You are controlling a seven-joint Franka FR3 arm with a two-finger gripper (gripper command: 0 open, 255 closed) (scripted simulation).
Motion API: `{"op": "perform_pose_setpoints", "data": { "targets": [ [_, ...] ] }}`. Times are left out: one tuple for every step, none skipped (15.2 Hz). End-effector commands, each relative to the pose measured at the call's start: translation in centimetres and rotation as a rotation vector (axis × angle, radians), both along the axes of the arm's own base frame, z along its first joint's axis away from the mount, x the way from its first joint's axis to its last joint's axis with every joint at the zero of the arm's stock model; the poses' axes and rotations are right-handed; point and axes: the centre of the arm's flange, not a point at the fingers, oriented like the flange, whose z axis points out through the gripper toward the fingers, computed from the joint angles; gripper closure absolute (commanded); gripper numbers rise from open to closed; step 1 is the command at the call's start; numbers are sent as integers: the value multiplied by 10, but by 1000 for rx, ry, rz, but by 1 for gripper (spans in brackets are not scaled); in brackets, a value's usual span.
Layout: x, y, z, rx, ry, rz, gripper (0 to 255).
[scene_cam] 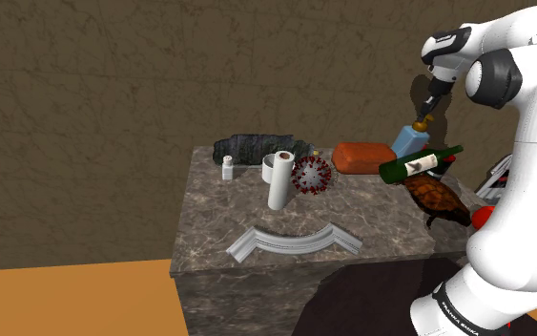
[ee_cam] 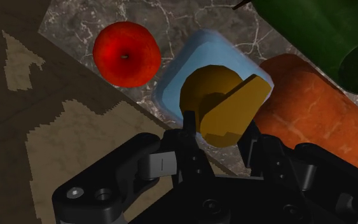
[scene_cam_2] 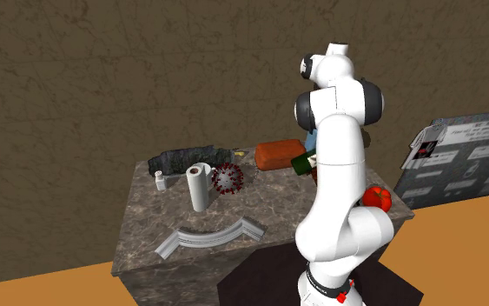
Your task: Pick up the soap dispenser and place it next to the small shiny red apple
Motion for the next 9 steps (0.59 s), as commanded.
{"op": "perform_pose_setpoints", "data": {
  "targets": [
    [0, 0, 0, -1, -1, 0, 255],
    [0, 0, 0, -1, -1, 0, 255],
    [0, 0, 0, -1, -1, 0, 255],
    [0, 0, 0, -1, -1, 0, 255],
    [0, 0, 0, -1, -1, 0, 255],
    [0, 0, 0, -1, -1, 0, 0],
    [0, 0, 0, -1, -1, 0, 0],
    [0, 0, 0, -1, -1, 0, 0],
    [0, 0, 0, -1, -1, 0, 0]
  ]
}}
